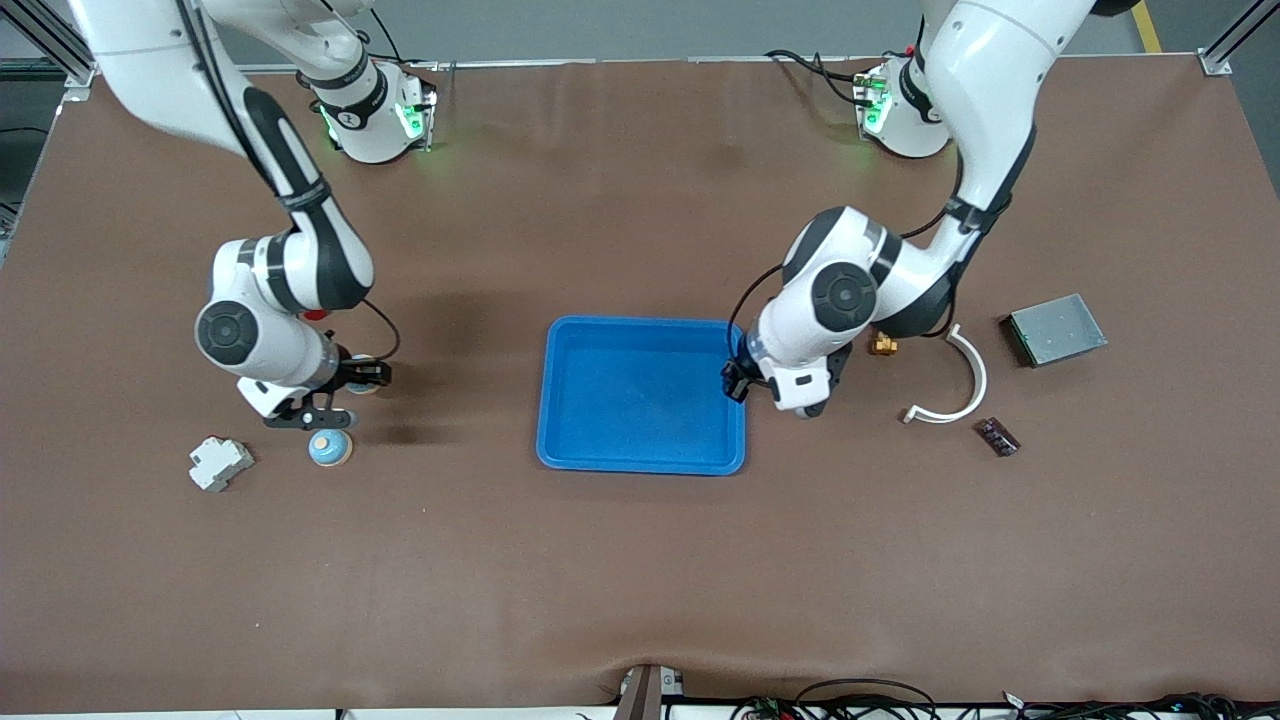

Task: Place electrolytic capacitor and blue bell in tray
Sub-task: 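Carry the capacitor and the blue bell into the blue tray, then open both grippers in the tray and move the left gripper to the second capacitor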

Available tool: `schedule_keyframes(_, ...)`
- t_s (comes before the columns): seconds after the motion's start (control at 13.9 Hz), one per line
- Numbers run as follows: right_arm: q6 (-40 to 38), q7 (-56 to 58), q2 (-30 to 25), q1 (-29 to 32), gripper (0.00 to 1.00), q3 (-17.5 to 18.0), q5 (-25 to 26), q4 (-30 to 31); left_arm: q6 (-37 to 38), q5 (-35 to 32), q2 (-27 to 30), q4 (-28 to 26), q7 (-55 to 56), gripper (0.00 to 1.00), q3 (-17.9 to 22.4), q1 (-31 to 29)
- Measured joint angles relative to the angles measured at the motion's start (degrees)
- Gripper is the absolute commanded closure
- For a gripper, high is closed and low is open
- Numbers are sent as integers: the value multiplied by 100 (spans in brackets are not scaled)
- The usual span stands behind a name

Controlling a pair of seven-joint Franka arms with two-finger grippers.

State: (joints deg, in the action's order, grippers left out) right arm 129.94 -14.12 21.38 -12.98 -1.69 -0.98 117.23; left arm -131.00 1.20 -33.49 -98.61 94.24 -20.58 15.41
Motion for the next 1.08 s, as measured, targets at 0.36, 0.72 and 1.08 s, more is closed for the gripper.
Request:
schedule_keyframes(0.36, -1, -2105, -2, -1336, 100, 41, -54, -344, 0, -193, -459, 255, 416, 100, 23, 291)
schedule_keyframes(0.72, 783, -2963, 255, -2157, 100, 33, -579, -378, 1, -507, -549, 260, 619, 30, 70, 419)
schedule_keyframes(1.08, 896, -4090, 1113, -2745, 100, 28, -580, -1278, 3, -689, -562, 329, 621, 0, 73, 437)
